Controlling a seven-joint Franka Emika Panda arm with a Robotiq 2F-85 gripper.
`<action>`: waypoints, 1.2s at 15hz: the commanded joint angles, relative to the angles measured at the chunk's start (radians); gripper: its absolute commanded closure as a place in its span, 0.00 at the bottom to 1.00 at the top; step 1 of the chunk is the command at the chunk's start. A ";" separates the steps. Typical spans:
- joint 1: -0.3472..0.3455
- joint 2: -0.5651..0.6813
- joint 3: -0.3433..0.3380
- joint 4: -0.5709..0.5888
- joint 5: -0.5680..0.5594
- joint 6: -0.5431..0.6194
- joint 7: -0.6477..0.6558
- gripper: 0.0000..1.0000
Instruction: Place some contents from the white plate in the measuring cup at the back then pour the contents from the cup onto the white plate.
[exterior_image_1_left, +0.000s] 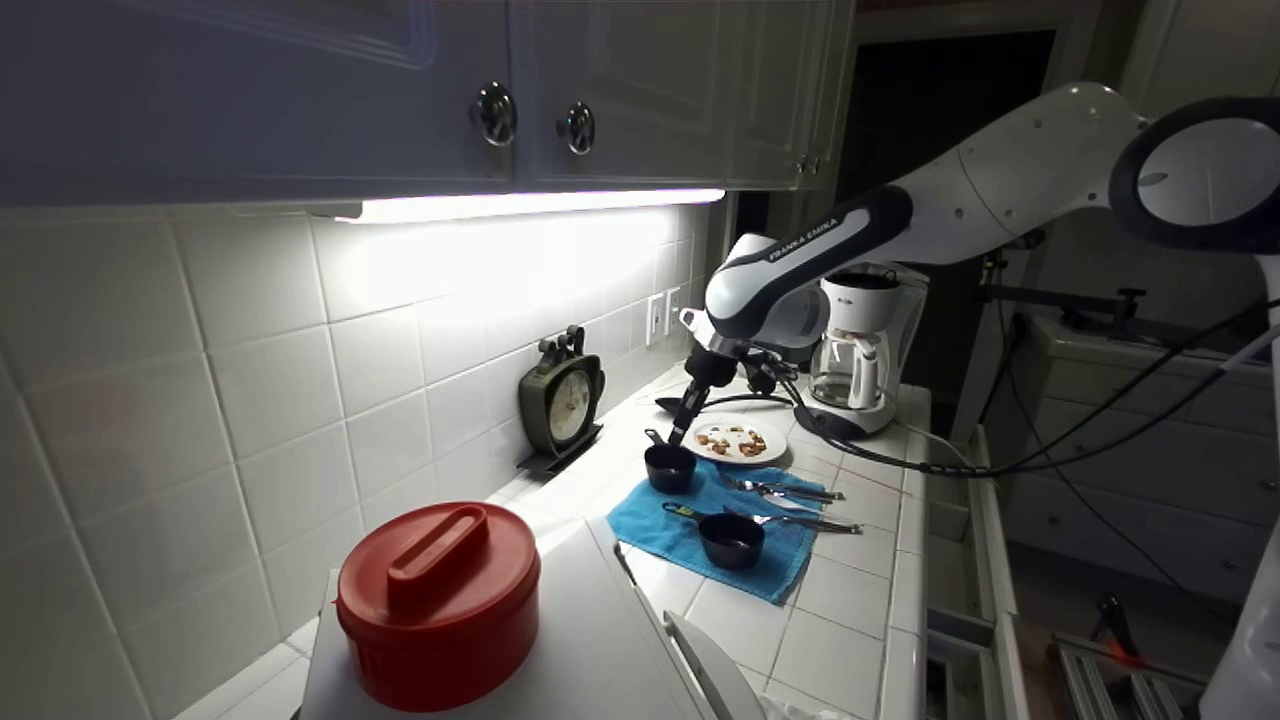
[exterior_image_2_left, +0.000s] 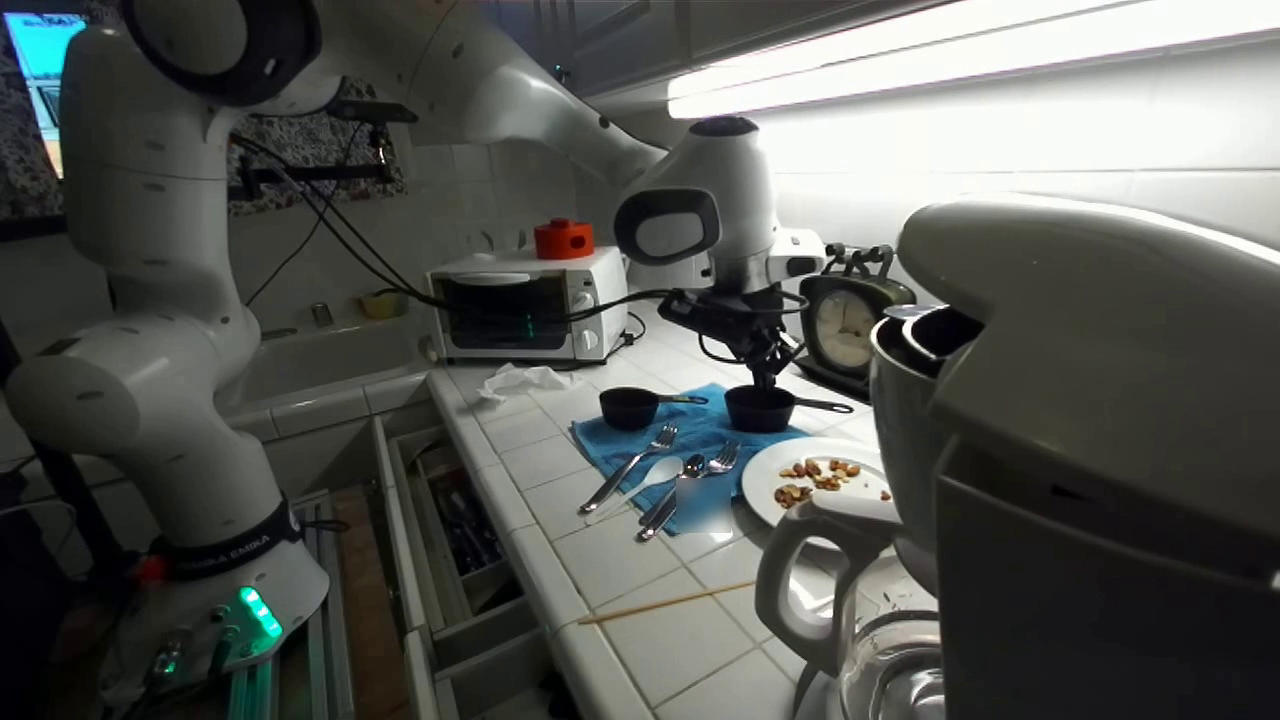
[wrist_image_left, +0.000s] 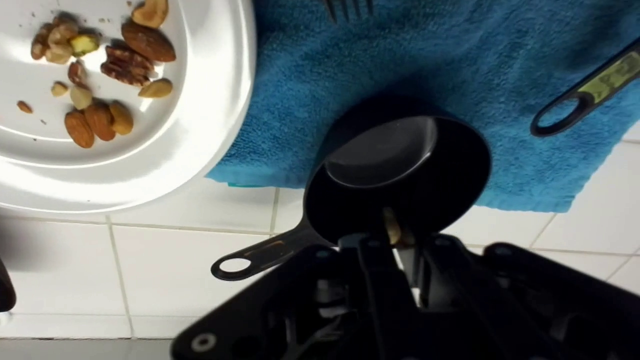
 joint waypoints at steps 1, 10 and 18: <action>0.026 0.042 -0.008 0.050 0.022 -0.026 -0.024 0.94; 0.058 -0.027 -0.114 -0.032 -0.099 0.033 0.111 0.15; 0.049 0.012 -0.235 -0.069 -0.250 -0.002 0.340 0.00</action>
